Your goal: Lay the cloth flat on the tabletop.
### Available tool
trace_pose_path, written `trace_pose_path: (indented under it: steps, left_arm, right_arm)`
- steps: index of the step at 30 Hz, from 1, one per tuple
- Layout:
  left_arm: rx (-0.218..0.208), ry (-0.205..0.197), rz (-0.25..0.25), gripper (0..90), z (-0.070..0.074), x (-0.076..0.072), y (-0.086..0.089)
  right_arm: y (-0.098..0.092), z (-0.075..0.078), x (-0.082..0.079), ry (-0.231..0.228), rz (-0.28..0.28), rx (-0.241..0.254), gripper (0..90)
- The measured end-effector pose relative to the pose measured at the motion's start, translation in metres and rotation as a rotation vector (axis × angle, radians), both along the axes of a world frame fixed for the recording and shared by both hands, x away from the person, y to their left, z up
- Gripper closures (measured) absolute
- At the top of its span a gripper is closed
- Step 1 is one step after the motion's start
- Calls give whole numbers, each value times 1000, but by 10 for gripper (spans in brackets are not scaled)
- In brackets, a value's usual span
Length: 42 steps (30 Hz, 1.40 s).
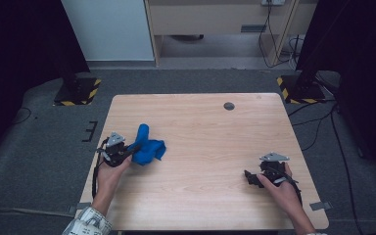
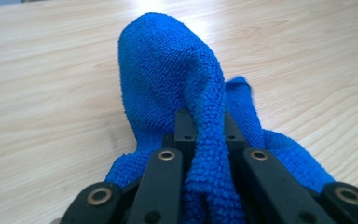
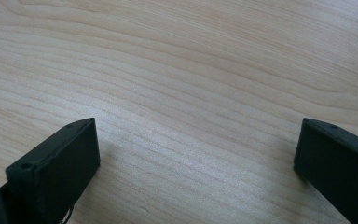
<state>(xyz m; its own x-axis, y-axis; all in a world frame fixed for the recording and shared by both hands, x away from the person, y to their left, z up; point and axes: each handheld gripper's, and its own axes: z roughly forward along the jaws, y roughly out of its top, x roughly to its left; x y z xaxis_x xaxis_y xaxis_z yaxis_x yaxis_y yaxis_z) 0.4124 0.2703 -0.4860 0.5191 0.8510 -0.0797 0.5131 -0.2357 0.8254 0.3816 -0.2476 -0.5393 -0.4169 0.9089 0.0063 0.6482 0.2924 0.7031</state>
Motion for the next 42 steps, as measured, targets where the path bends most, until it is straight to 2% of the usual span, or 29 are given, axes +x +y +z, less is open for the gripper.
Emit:
trace_pose_path:
  steps: [3, 11, 12, 13, 16, 17, 18, 20, 21, 23, 24, 29, 33, 36, 41, 42]
  left_arm:
    - [10, -2, -20, 824, 1, 1, -8]
    - [18, -19, -118, 825, 12, 10, -52]
    - [18, -19, -118, 825, 12, 10, -52]
    - [24, -18, -142, 825, 13, 12, -65]
    - [23, -13, -173, 825, 13, 14, -82]
    - [23, -13, -173, 825, 13, 14, -82]
    - [25, -15, -196, 825, 14, 15, -94]
    - [26, -16, -207, 825, 15, 15, -100]
    - [30, -20, -229, 825, 17, 15, -111]
    - [30, -20, -239, 825, 17, 15, -116]
    - [38, -19, -258, 825, 18, 15, -125]
    - [34, -19, -289, 825, 22, 14, -141]
    - [47, -29, -341, 825, 27, 9, -161]
    - [56, -28, -351, 825, 25, 9, -169]
    - [67, 0, -364, 824, 13, 10, -178]
    - [87, 10, -378, 823, 8, 10, -183]
  right_arm:
    - [0, 0, 0, 0, 0, 0, 5]
    - [0, 0, 0, 0, 0, 0, 5]
    - [0, 0, 0, 1, 1, 0, 4]
    - [0, 0, 0, 0, 1, -1, 5]
    - [0, 0, 0, 0, -2, 0, 5]
    - [0, 0, 0, 0, -2, 0, 5]
    - [0, 0, 0, 0, 0, -1, 5]
    - [0, 0, 0, -1, -1, -1, 4]
    - [0, 0, 0, 0, 1, -1, 5]
    - [0, 0, 0, -1, -1, -1, 5]
    - [0, 0, 0, 0, -2, -1, 5]
    - [0, 0, 0, 1, -2, -1, 5]
    - [0, 0, 1, 4, -2, -3, 4]
    - [0, 1, 1, 7, 0, -5, 5]
    - [0, 0, 1, 5, 1, -4, 4]
    - [0, 0, 1, 6, 3, -5, 5]
